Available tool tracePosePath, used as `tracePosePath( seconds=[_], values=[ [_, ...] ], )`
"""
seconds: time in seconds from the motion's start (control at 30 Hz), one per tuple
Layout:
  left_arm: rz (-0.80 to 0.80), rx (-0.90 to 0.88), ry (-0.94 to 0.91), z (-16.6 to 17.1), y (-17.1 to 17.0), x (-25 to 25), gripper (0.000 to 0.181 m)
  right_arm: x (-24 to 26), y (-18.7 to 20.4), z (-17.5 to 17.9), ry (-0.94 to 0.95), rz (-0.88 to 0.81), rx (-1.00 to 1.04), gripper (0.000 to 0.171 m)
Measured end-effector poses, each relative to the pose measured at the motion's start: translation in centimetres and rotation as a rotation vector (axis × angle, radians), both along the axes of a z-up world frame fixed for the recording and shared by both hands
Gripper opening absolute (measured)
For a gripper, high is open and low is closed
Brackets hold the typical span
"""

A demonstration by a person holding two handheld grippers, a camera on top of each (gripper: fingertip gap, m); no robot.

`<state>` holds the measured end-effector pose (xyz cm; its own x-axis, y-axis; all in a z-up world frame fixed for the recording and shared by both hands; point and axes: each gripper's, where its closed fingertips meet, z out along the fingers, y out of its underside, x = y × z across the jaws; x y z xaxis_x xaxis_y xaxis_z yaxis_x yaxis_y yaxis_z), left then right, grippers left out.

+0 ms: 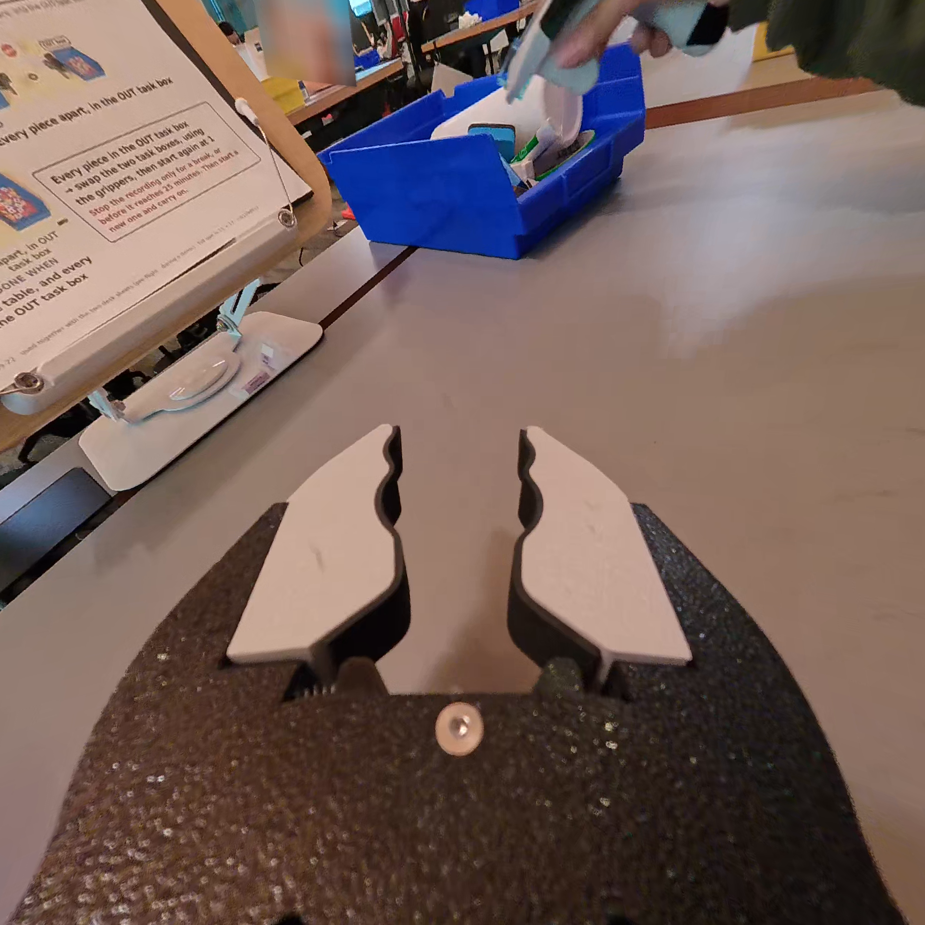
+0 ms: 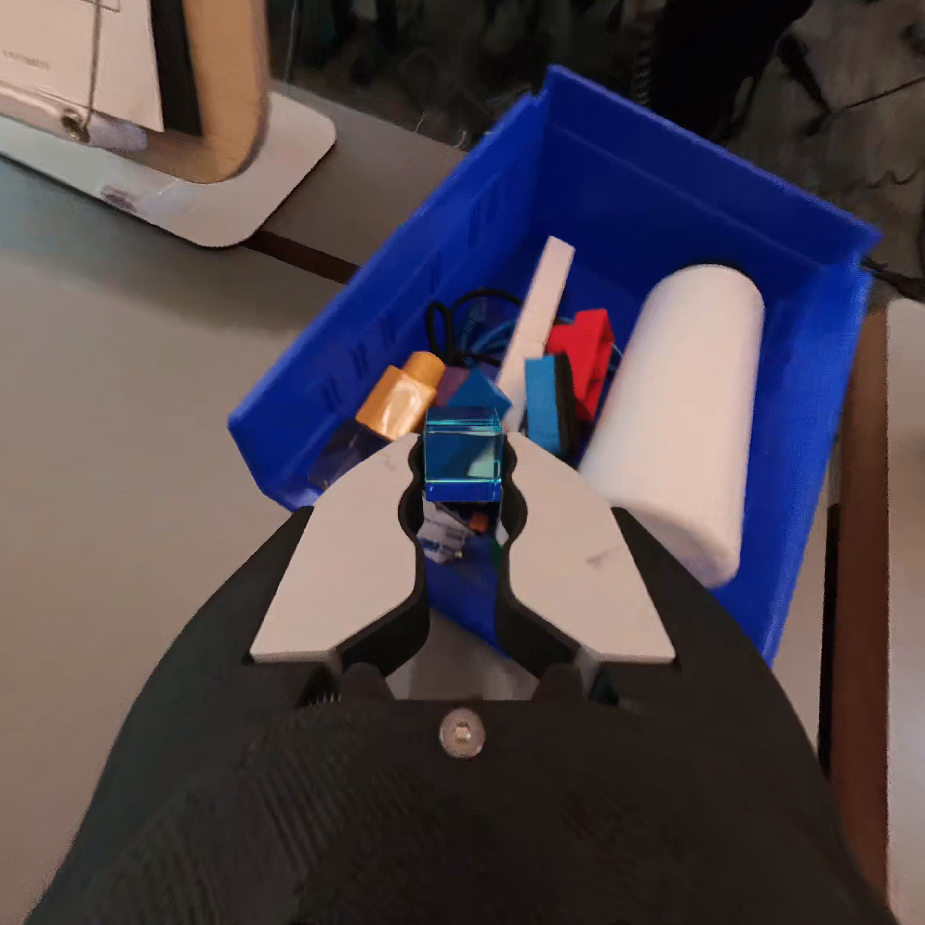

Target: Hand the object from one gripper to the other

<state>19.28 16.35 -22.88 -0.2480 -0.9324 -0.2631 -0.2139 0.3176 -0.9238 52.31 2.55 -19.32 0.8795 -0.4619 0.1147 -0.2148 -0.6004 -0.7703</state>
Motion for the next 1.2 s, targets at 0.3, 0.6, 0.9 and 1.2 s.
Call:
tracePosePath(
  seconds=[0.3, 0.6, 0.9, 1.2],
  values=[
    [0.017, -0.042, -0.01, 0.3, 0.4, 0.0, 0.043, 3.8, 6.2, -1.8, 0.011, 0.033, -0.148, 0.033],
    [0.059, -0.161, 0.006, 1.1, 1.5, -0.3, 0.044, -0.2, 5.7, 2.7, -0.114, 0.037, 0.128, 0.044],
    [0.425, -0.257, 0.107, 8.3, 12.0, -8.2, 0.049, -18.4, 6.2, -1.1, -0.047, 0.369, 0.345, 0.035],
    [0.857, -0.355, 0.559, 1.9, 33.6, -15.3, 0.053, -21.4, 6.5, -2.8, -0.121, 0.416, 0.425, 0.036]
  ],
)
